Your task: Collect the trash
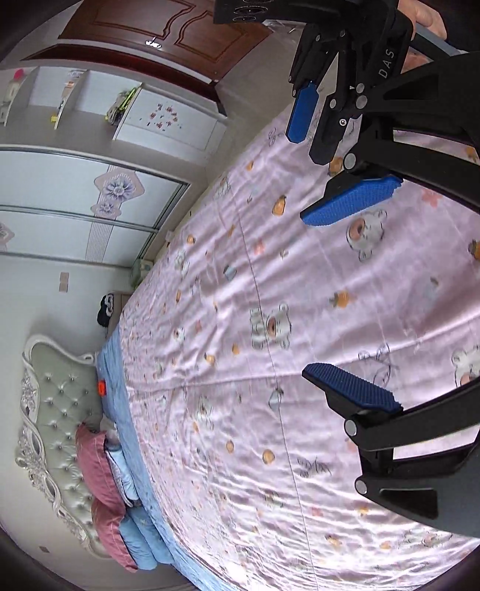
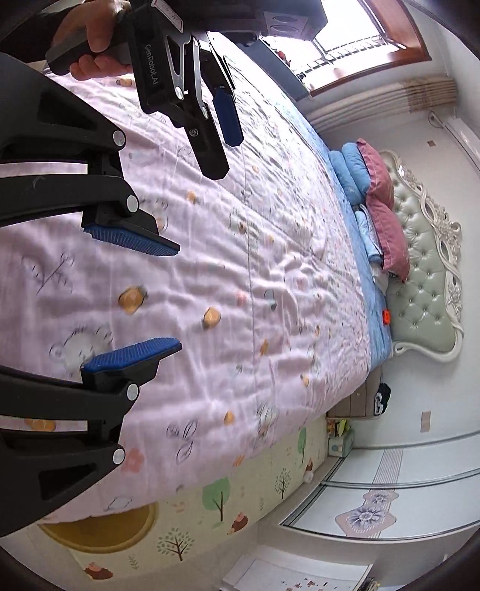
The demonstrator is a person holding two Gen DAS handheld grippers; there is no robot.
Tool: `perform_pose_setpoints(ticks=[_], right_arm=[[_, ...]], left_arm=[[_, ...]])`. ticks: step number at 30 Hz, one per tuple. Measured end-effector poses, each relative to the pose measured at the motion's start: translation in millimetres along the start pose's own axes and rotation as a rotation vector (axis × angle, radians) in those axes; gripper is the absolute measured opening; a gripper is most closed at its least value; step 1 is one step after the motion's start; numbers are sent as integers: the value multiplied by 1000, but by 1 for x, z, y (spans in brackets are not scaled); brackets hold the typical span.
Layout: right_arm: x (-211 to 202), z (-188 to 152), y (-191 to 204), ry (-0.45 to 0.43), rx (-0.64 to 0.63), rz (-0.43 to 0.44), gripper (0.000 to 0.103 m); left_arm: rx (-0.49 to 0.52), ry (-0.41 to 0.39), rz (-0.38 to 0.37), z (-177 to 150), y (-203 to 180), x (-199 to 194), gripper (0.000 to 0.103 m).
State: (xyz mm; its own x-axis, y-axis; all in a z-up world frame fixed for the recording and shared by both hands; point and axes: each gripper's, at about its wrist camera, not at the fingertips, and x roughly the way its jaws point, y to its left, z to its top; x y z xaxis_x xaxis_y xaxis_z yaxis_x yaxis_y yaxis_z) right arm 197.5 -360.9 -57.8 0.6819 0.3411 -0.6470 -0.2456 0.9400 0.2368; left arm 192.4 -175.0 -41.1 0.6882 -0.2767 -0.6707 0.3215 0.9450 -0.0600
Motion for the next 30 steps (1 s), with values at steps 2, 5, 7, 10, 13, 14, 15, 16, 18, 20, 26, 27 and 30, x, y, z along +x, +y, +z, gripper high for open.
perform_pose_setpoints(ticks=[2, 5, 7, 10, 13, 14, 15, 16, 18, 20, 26, 27, 30], right_arm=[[6, 4, 17, -14, -29, 3, 47], [15, 11, 40, -36, -70, 9, 47], [19, 15, 53, -52, -96, 9, 47], [26, 20, 70, -88, -141, 4, 48], [30, 24, 81, -128, -176, 11, 56], [31, 26, 83, -139, -181, 14, 57], [31, 27, 85, -152, -184, 19, 60], [31, 29, 87, -166, -188, 22, 64], [30, 33, 90, -197, -200, 28, 67], [28, 37, 94, -237, -207, 30, 75], [20, 48, 107, -339, -234, 31, 92], [20, 48, 109, -350, -243, 34, 93], [22, 50, 115, -365, -270, 43, 94]], left_arm=[[-9, -19, 31, -3, 15, -7, 77], [-42, -43, 46, -7, 37, -17, 81], [-66, -66, 58, -8, 51, -24, 85], [-81, -115, 107, -7, 70, -37, 93], [-78, -178, 169, -5, 86, -50, 99], [-74, -193, 188, -4, 91, -54, 99], [-71, -207, 208, -2, 97, -57, 99], [-69, -221, 226, -2, 102, -60, 99], [-69, -241, 246, 0, 110, -65, 99], [-75, -259, 260, 0, 117, -68, 99], [-92, -309, 278, -2, 131, -70, 99], [-92, -312, 278, -2, 131, -69, 99], [-91, -317, 300, -2, 132, -66, 99]])
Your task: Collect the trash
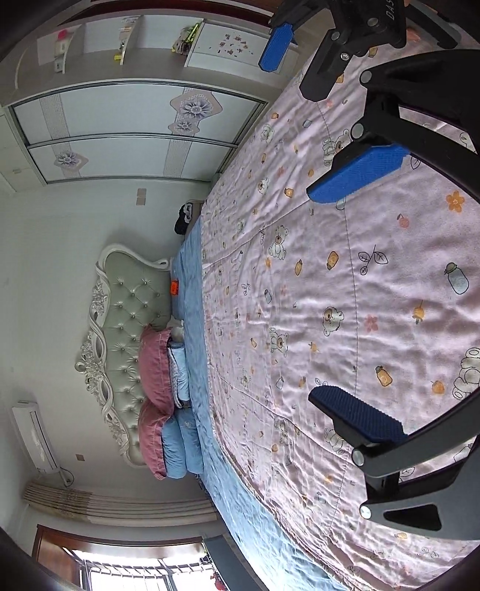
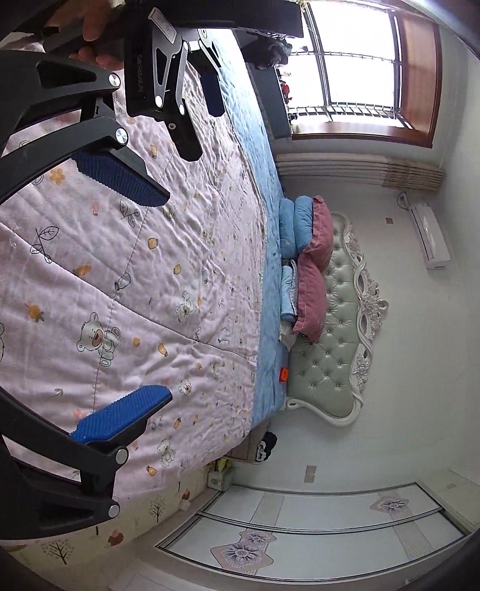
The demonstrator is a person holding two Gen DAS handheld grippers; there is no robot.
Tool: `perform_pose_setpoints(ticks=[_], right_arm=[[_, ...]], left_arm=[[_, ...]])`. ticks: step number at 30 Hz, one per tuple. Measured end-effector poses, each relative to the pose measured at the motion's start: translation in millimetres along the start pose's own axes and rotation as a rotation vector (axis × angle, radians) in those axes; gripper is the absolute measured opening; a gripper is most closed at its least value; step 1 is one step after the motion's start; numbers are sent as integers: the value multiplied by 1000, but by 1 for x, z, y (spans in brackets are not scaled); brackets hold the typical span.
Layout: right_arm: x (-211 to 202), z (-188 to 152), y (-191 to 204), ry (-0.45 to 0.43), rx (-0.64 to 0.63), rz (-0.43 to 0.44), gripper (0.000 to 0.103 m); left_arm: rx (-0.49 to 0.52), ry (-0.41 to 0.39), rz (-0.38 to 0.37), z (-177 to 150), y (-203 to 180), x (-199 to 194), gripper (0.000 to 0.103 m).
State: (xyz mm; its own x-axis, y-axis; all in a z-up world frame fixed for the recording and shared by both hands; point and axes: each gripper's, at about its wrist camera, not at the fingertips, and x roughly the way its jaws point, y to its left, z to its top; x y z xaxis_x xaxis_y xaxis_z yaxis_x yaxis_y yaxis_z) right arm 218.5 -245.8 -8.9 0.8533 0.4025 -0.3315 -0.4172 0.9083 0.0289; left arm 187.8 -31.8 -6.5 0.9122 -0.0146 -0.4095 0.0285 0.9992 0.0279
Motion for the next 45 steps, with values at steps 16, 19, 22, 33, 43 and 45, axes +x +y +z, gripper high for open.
perform_pose_setpoints(ticks=[16, 19, 22, 33, 43, 45], right_arm=[[16, -9, 4, 40, 1, 38, 94], [15, -9, 5, 42, 1, 43, 94], [15, -10, 5, 46, 0, 45, 94], [17, -10, 5, 54, 8, 50, 94], [20, -13, 3, 68, 21, 55, 94], [20, -13, 3, 70, 23, 56, 94]], left_arm=[[-29, -10, -10, -4, 10, 9, 99], [0, -16, 26, -6, 5, 8, 99], [16, -12, 37, -8, 0, 9, 99], [26, -16, 17, -11, -6, 7, 99], [9, -26, 14, -12, -4, 7, 99], [5, -33, 21, -13, -3, 6, 99]])
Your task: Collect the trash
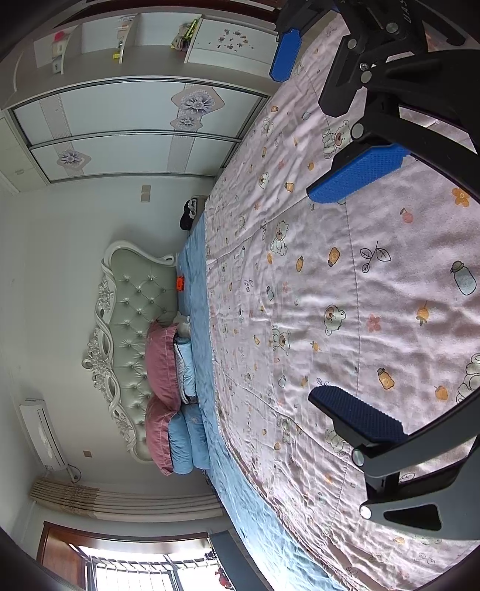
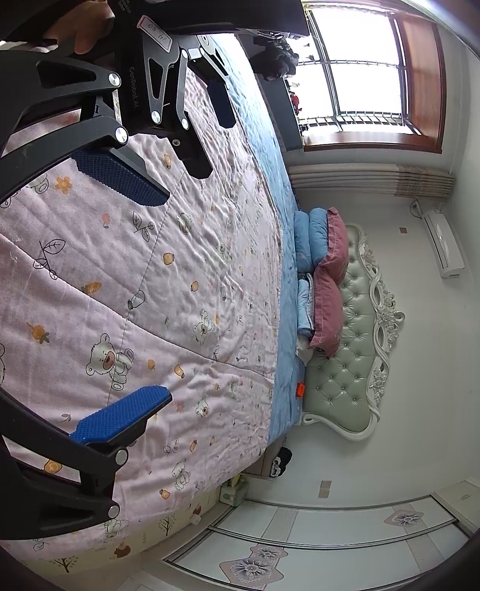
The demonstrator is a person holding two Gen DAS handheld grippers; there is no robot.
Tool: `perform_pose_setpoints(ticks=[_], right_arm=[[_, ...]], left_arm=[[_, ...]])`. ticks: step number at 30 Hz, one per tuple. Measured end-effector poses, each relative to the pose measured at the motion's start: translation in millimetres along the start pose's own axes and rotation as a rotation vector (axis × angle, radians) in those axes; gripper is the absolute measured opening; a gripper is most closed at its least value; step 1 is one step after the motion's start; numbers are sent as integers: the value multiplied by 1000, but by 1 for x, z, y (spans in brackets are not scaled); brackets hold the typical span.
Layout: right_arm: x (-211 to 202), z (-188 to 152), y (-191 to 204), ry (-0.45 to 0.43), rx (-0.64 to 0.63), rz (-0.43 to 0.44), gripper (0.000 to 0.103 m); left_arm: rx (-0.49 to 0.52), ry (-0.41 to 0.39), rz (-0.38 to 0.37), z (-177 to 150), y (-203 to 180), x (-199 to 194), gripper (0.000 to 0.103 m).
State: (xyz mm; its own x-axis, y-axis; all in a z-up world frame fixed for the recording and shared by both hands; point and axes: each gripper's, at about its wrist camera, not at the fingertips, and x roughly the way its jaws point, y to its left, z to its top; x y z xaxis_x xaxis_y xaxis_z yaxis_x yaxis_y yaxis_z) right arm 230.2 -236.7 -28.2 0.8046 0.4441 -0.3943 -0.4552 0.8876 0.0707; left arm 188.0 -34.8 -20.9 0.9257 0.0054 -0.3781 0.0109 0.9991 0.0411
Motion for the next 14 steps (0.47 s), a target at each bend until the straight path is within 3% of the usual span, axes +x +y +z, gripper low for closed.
perform_pose_setpoints(ticks=[14], right_arm=[[1, -1, 0, 9, -2, 5, 94]], left_arm=[[-41, 28, 2, 0, 10, 3, 99]])
